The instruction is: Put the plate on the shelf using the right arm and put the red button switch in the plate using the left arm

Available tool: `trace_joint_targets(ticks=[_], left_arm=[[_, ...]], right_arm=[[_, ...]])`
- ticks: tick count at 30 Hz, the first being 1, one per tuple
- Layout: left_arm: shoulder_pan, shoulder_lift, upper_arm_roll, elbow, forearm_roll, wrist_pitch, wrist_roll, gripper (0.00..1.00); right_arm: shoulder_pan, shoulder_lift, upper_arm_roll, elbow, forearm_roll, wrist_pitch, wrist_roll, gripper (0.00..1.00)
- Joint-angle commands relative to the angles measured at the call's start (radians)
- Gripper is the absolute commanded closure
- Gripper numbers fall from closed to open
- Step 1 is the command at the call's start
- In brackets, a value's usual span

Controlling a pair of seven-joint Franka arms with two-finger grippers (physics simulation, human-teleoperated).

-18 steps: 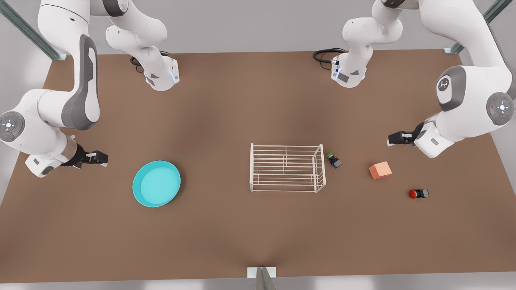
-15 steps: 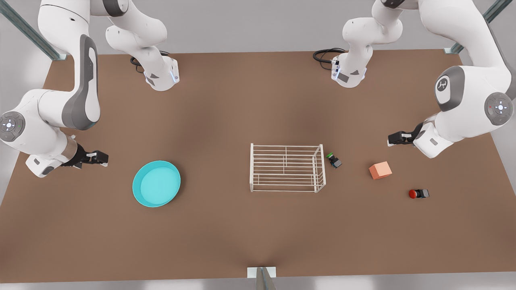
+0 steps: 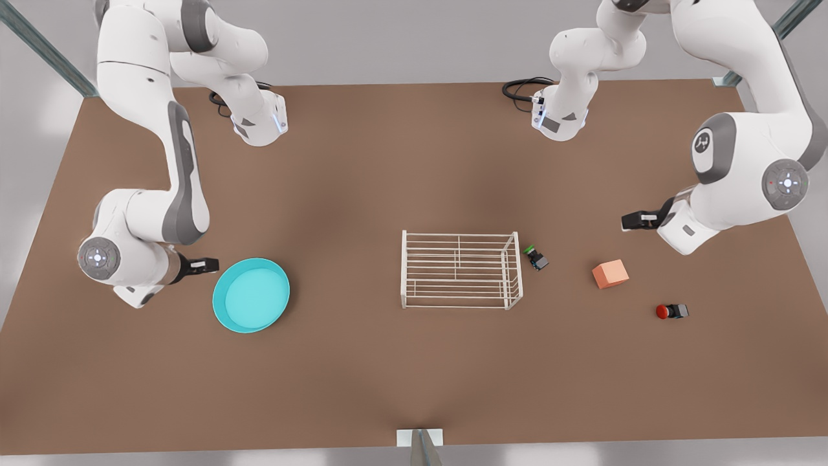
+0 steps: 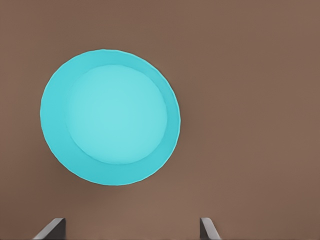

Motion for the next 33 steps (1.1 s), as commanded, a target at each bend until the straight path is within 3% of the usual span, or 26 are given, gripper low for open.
trace_joint_targets(ticks=[1,5,9,13,16,22,26,28,30,33], left_arm=[[0.002,-0.001,0.001,-0.002,0.024,-0.010,-0.052,0.00],[0.002,0.002,0.001,-0.009,0.033,-0.013,-0.151,0.00],[0.008,0.002,0.002,-0.015,0.024,-0.028,-0.237,0.00],[-0.032,0.028,-0.010,-0.005,0.034,-0.027,-0.434,0.00],[0.017,0.025,0.004,0.000,0.031,-0.027,-0.353,0.00],[0.029,0.025,-0.004,0.006,0.027,-0.028,-0.326,0.00],[0.029,0.025,-0.004,0.003,0.027,-0.030,-0.328,0.00],[0.029,0.025,-0.004,0.000,0.028,-0.031,-0.326,0.00],[0.031,0.025,-0.003,-0.003,0.028,-0.038,-0.326,0.00],[0.032,0.025,-0.003,-0.006,0.030,-0.038,-0.326,0.00]], right_arm=[[-0.001,0.036,0.000,0.001,0.024,0.077,0.015,0.00],[-0.040,0.092,-0.002,0.006,0.033,0.182,0.005,0.00],[-0.109,0.174,-0.002,0.012,0.243,0.192,-0.023,0.00],[-0.109,0.227,-0.002,0.035,0.280,0.192,-0.023,0.01],[-0.109,0.248,-0.002,0.035,0.285,0.213,-0.034,0.04],[-0.124,0.294,-0.002,0.052,0.275,0.328,-0.308,0.06],[-0.132,0.317,0.000,0.052,0.283,0.368,-0.325,0.15],[-0.139,0.325,0.012,0.049,0.286,0.387,-0.325,0.16],[-0.219,0.323,0.104,0.030,0.288,0.376,-0.324,0.17],[-0.227,0.325,0.129,0.007,0.308,0.324,-0.354,0.20]])
